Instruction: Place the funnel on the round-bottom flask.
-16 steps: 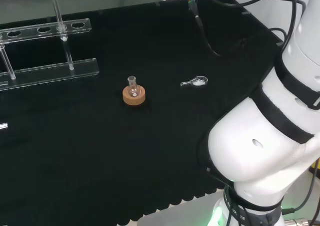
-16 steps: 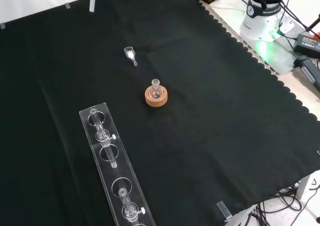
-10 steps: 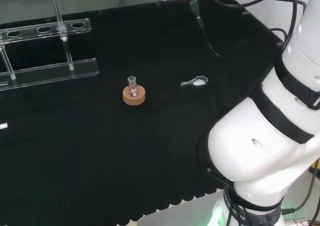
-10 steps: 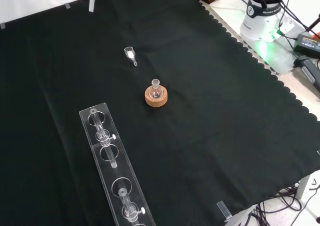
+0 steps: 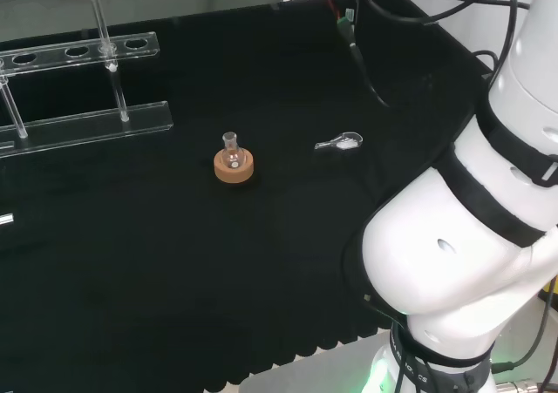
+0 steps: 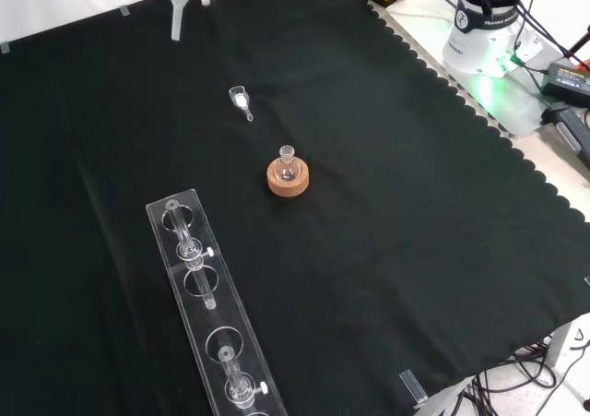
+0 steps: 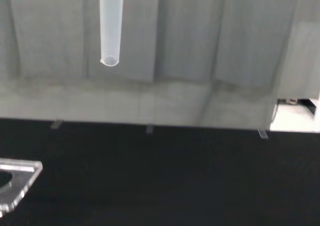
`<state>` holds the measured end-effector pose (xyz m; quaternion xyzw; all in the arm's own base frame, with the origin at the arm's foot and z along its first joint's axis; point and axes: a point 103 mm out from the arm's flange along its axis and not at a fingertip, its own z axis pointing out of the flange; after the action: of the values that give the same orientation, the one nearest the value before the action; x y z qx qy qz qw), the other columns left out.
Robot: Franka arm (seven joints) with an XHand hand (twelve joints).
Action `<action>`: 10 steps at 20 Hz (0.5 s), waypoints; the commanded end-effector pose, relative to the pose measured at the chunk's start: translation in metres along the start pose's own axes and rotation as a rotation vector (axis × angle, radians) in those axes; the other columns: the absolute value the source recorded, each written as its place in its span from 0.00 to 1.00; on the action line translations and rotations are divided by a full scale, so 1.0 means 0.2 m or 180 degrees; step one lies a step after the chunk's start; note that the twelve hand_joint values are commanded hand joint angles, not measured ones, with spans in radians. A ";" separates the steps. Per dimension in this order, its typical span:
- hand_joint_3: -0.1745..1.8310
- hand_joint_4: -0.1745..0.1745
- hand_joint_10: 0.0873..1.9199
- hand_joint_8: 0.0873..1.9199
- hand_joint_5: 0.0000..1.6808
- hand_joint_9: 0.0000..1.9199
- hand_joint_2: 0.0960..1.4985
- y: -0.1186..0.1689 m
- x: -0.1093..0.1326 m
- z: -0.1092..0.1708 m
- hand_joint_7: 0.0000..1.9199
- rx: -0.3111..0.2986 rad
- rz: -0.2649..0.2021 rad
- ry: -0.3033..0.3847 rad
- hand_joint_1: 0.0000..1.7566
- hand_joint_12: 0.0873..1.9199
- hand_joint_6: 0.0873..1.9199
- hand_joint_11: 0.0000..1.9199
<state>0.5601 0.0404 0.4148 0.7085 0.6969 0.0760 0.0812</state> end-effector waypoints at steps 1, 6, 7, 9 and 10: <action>0.18 0.35 0.62 0.84 0.44 0.84 0.76 -0.11 -0.03 0.14 0.58 0.0334 0.0081 -0.0118 0.57 0.47 0.73 1.00; 0.18 0.35 0.62 0.84 0.44 0.84 0.76 -0.23 -0.01 0.17 0.58 0.0373 0.0086 -0.0079 0.57 0.47 0.73 1.00; 0.18 0.35 0.62 0.84 0.44 0.84 0.76 -0.26 -0.02 0.17 0.58 0.0372 0.0103 -0.0054 0.57 0.47 0.73 1.00; 0.18 0.35 0.62 0.84 0.44 0.84 0.76 -0.29 -0.01 0.20 0.58 0.0402 0.0129 -0.0032 0.57 0.47 0.73 1.00; 0.18 0.35 0.62 0.84 0.44 0.84 0.76 -0.30 -0.01 0.21 0.58 0.0430 0.0144 -0.0016 0.57 0.47 0.73 1.00</action>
<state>0.5290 0.0370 0.3730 0.7215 0.6903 0.0265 0.0478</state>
